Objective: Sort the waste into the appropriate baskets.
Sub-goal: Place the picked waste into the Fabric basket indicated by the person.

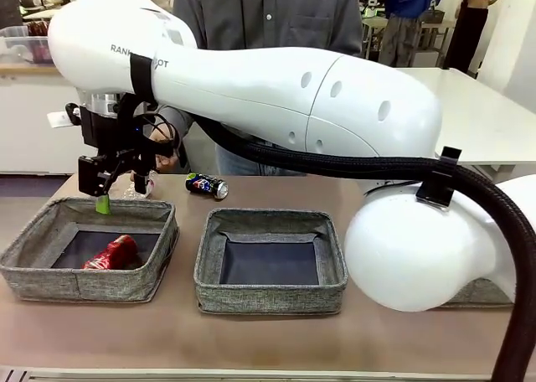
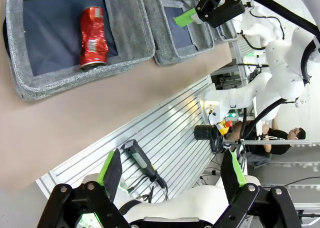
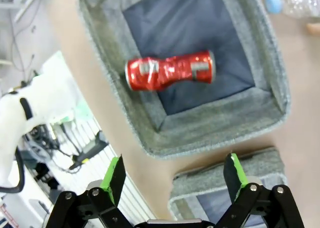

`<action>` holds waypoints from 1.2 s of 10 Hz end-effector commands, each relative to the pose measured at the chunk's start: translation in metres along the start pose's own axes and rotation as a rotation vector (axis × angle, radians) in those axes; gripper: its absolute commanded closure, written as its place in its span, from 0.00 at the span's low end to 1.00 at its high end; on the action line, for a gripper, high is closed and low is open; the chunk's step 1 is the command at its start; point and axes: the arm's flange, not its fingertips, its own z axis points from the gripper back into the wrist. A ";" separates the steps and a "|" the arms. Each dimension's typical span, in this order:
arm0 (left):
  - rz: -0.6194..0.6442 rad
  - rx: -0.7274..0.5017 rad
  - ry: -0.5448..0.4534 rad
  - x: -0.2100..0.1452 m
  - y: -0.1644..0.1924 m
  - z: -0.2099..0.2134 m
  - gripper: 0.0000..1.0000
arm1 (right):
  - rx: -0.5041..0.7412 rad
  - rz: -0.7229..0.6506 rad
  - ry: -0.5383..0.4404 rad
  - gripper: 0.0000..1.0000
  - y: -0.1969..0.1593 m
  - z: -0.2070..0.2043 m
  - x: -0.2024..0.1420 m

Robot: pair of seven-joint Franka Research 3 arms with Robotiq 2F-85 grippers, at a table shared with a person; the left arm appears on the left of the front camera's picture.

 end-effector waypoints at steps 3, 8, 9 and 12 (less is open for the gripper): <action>0.015 0.000 -0.015 0.002 -0.001 -0.001 0.00 | 0.003 -0.009 0.022 0.00 -0.014 0.042 0.112; 0.015 0.000 -0.015 0.002 -0.001 -0.001 0.00 | 0.041 -0.150 0.077 0.00 -0.012 0.081 0.003; 0.015 0.000 -0.015 0.002 -0.001 -0.001 0.00 | 0.031 -0.190 0.078 0.00 -0.011 0.089 -0.030; 0.015 0.000 -0.015 0.002 -0.001 -0.001 0.00 | -0.013 -0.403 -0.071 0.00 -0.005 0.115 -0.131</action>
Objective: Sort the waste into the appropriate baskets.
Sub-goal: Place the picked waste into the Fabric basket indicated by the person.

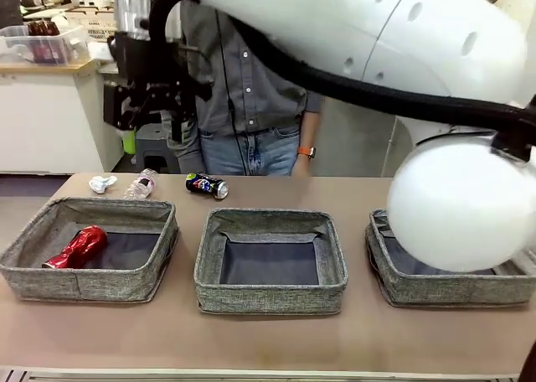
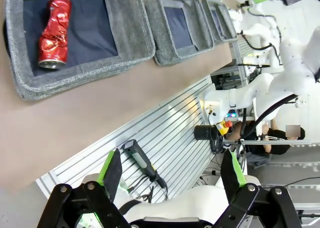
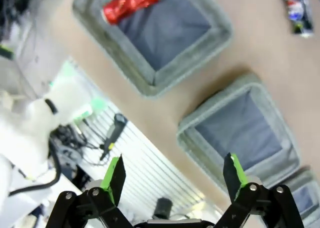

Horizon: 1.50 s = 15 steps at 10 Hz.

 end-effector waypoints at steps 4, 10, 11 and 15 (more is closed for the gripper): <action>0.014 -0.001 -0.014 0.002 -0.001 -0.001 0.00 | 0.018 -0.363 0.306 0.00 -0.032 -0.031 -0.184; 0.014 -0.001 -0.014 0.002 -0.001 -0.001 0.00 | 0.069 -0.496 0.059 0.00 -0.043 -0.055 -0.281; 0.014 -0.001 -0.014 0.002 -0.001 -0.001 0.00 | 0.140 -0.445 -0.175 0.00 -0.049 -0.042 -0.289; 0.014 -0.001 -0.014 0.002 -0.001 -0.001 0.00 | 0.283 -0.416 -0.396 0.00 -0.073 -0.030 -0.289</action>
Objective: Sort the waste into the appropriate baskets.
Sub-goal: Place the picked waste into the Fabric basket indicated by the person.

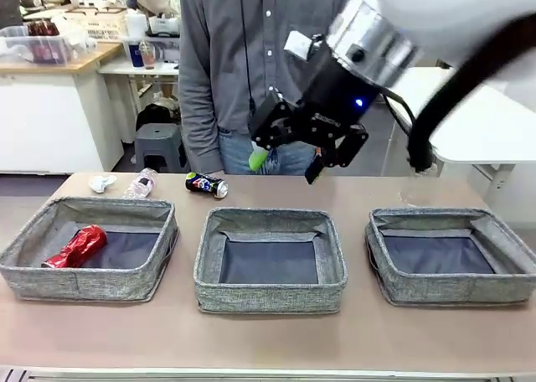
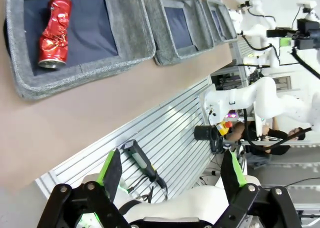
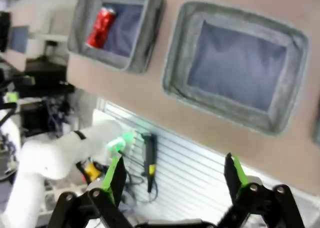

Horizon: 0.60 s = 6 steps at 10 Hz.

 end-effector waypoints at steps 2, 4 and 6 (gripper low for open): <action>0.011 -0.002 -0.014 0.001 -0.001 -0.001 0.00 | 0.058 -0.113 0.082 0.00 0.008 -0.024 0.013; 0.011 -0.002 -0.014 0.001 -0.001 -0.001 0.00 | 0.038 -0.009 -0.004 0.00 -0.007 -0.008 -0.005; 0.000 0.001 0.000 0.000 0.000 0.000 0.00 | 0.050 -0.036 0.020 0.00 -0.006 -0.017 -0.003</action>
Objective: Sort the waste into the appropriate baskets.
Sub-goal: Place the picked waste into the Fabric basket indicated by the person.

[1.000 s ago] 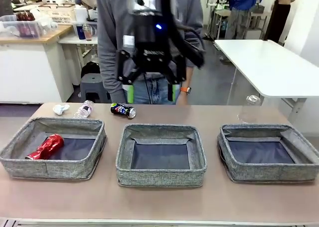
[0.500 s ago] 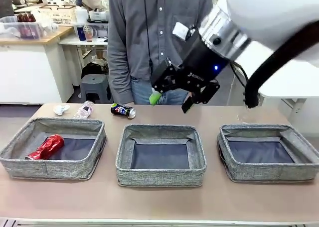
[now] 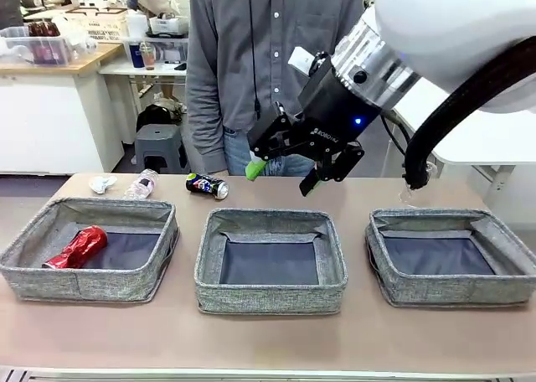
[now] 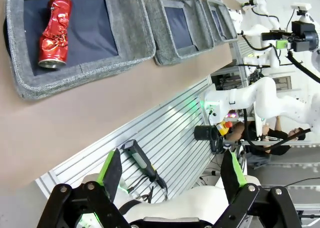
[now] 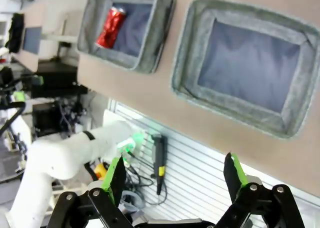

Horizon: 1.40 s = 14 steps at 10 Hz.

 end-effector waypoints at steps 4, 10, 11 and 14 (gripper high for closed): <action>-0.125 -0.108 0.040 0.067 -0.065 -0.072 0.00 | 0.405 -0.133 -0.105 0.00 -0.086 0.058 -0.007; 0.171 -0.337 -0.127 0.124 -0.099 -0.213 0.00 | 0.743 -0.163 -0.160 0.00 -0.237 0.079 -0.129; 0.222 -0.428 -0.130 0.123 -0.098 -0.228 0.00 | 0.757 -0.174 -0.173 0.00 -0.244 0.074 -0.136; 0.234 -0.433 -0.100 0.165 -0.098 -0.218 0.00 | 0.701 -0.271 -0.086 0.00 -0.255 0.041 -0.100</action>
